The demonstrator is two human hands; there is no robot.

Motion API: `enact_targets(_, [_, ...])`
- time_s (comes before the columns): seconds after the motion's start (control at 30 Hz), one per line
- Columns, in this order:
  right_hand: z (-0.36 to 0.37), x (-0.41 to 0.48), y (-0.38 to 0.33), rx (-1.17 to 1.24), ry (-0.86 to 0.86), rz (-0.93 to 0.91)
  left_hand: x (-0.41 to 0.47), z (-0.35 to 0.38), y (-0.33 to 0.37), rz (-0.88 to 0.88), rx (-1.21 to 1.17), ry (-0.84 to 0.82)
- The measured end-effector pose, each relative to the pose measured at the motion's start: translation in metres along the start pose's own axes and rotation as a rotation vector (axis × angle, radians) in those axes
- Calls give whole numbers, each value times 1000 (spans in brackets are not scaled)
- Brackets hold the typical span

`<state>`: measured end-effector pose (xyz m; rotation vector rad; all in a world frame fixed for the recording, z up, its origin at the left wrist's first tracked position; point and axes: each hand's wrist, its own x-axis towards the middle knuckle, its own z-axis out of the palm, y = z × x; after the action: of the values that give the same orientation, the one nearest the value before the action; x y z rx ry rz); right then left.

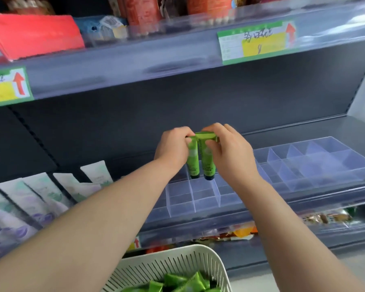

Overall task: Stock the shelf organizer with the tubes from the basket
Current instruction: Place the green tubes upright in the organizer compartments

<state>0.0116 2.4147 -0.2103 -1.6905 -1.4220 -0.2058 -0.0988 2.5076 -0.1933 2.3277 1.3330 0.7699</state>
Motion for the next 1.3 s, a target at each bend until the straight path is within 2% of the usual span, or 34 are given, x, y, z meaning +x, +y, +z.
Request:
enact_targets(0.1, [6, 3, 2, -4, 8, -13, 0, 6, -5, -4, 46, -31])
enact_targets(0.5, [19, 9, 0, -17, 101, -55, -16, -13, -26, 88, 150, 31])
enact_targets(0.8, [41, -1, 15, -151, -131, 18, -38, -23, -28, 83, 137, -15])
enact_targets(0.9, [44, -2, 18, -183, -156, 40, -43, -23, -28, 101, 134, -17])
enact_targets(1.1, [40, -4, 13, -273, -80, -65, -58, -24, -35, 179, 189, -22])
enact_targets(1.3, [35, -32, -11, -368, -22, -267, -83, -35, -54, 246, 304, -59])
